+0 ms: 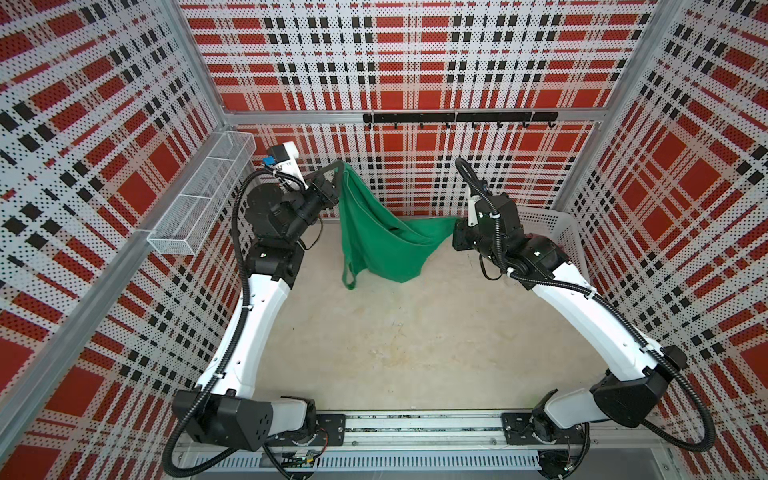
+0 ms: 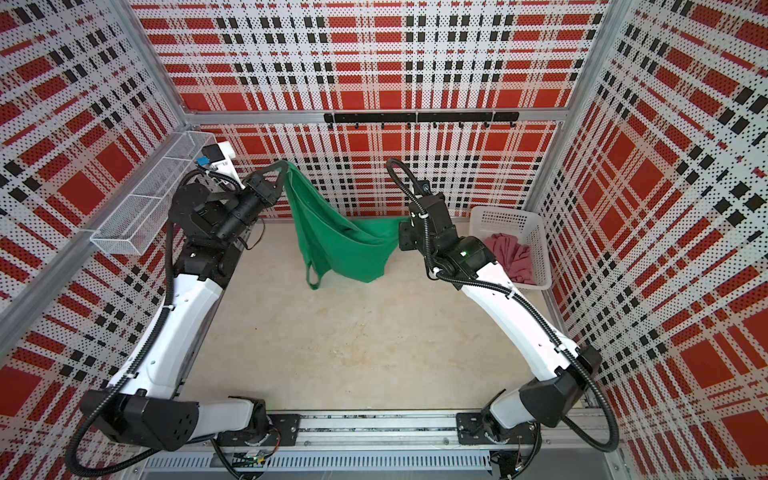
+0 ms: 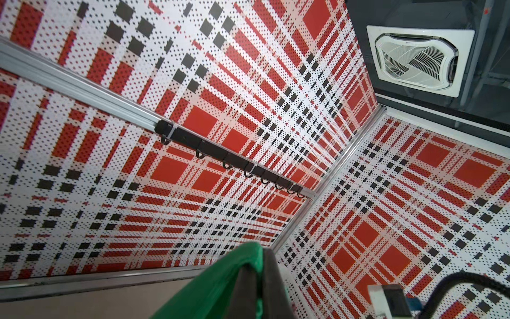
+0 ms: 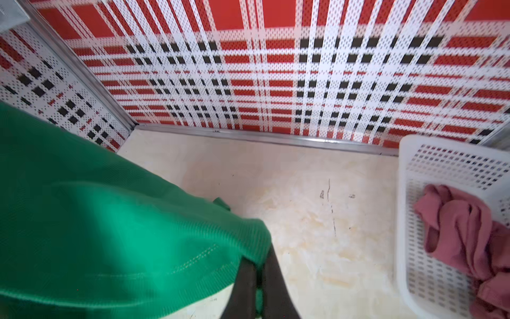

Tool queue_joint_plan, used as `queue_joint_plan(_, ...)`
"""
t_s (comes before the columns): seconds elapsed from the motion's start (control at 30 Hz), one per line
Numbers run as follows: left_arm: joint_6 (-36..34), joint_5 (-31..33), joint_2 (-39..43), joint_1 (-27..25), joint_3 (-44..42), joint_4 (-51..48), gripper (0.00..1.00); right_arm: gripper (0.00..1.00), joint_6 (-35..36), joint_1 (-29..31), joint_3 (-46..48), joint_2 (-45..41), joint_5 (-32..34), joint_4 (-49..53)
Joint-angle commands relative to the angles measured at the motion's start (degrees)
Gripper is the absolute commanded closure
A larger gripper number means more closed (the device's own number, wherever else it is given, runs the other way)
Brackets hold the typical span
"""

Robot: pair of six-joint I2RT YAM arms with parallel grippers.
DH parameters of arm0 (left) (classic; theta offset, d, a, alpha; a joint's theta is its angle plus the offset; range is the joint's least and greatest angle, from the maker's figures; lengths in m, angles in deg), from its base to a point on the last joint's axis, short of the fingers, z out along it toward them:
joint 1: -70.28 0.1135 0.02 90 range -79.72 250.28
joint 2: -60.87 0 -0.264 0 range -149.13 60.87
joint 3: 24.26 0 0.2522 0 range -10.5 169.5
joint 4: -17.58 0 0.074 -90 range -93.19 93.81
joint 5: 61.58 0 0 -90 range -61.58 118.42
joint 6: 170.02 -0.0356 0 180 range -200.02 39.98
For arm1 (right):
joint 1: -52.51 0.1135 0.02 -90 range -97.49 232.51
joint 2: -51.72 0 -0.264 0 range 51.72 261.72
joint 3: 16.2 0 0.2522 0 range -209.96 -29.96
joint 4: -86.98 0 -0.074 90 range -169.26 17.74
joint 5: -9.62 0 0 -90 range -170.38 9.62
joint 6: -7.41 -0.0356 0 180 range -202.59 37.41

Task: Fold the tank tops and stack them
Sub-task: 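Lift the tank top high with both grippers, holding it spread between them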

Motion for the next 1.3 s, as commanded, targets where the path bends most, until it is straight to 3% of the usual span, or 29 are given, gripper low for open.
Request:
queue_joint_plan(0.0, -6.1, 1.4, 2.2, 0.7, 2.9, -5.3, 1.0, 1.0, 9.0, -0.2, -4.7, -1.8, 1.9, -2.2)
queue_joint_plan(0.37, -6.4, -6.4, 7.9, 6.6, -4.1, -10.6, 1.0, 1.0, 15.5, -0.3, -7.8, -3.3, 4.3, -2.6)
queue_joint_plan(0.63, -6.1, -6.6, 6.2, 7.6, -1.5, -10.9, 1.0, 1.0, 17.8, -0.6, -8.5, -3.4, 6.1, -3.0)
queue_joint_plan(0.8, -6.8, -4.5, 9.5, 6.6, -0.9, -12.6, 1.0, 1.0, 16.0, -0.3, -8.9, -6.3, 4.7, -0.6)
queue_joint_plan(1.1, -6.9, -2.0, 21.0, 4.5, -3.0, -20.7, 1.0, 1.0, 17.9, 8.9, -5.5, -13.0, 3.9, 7.1)
queue_joint_plan(1.27, -5.2, -3.6, 28.1, 4.0, -2.9, -25.2, 1.0, 1.0, 15.4, 11.4, -2.6, -17.8, -3.1, 8.3)
